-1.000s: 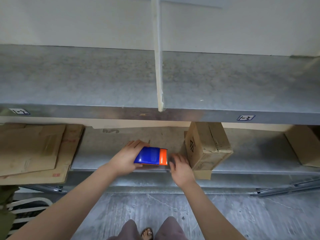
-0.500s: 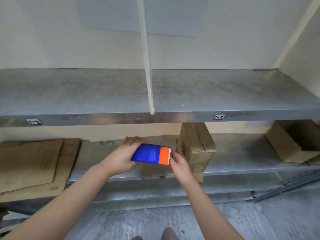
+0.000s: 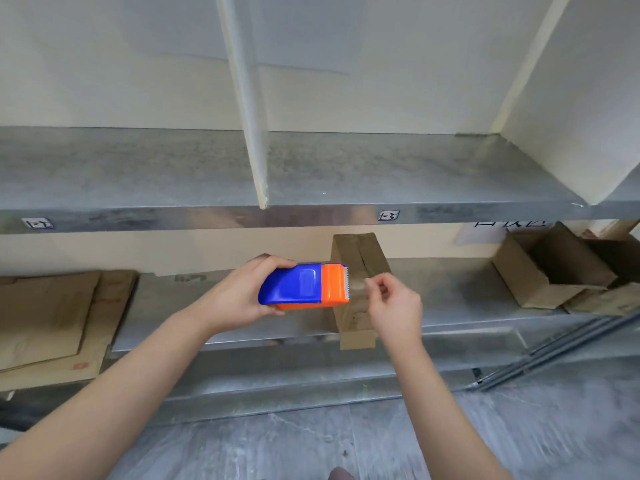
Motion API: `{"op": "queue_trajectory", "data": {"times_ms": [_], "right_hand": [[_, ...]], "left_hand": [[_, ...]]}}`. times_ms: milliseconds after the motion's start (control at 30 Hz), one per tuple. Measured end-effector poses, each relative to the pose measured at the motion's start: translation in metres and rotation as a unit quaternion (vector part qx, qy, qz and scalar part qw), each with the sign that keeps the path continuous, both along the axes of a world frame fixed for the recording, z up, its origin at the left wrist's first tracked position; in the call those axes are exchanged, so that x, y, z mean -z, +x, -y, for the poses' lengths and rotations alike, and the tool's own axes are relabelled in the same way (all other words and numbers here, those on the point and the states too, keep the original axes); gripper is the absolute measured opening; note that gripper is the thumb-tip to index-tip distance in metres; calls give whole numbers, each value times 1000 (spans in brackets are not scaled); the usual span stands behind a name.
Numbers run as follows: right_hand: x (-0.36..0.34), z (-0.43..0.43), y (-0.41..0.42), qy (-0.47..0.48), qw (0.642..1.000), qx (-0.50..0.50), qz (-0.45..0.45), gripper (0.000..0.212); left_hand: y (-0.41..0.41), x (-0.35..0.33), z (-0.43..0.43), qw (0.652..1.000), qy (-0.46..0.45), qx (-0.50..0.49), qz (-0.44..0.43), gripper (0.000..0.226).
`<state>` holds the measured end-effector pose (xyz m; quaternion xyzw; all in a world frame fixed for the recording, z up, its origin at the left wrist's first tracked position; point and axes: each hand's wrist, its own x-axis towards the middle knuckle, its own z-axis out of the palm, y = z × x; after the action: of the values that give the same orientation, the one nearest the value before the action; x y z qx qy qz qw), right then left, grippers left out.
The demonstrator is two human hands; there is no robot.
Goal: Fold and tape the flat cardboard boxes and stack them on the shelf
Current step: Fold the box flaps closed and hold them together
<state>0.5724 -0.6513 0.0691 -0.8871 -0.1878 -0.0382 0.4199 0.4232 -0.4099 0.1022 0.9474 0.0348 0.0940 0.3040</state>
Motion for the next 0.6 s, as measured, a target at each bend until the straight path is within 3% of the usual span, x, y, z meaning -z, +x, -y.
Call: {"op": "queue_trajectory", "data": {"times_ms": [100, 400, 600], "right_hand": [[-7, 47, 43, -42, 997, 54, -24, 21], [15, 64, 103, -105, 987, -9, -123, 17], [32, 50, 118, -97, 977, -80, -175, 19]], "left_hand": [[-4, -2, -9, 999, 30, -28, -8, 76], [15, 1, 8, 992, 61, -94, -54, 76], [22, 13, 15, 986, 64, -124, -86, 75]]}}
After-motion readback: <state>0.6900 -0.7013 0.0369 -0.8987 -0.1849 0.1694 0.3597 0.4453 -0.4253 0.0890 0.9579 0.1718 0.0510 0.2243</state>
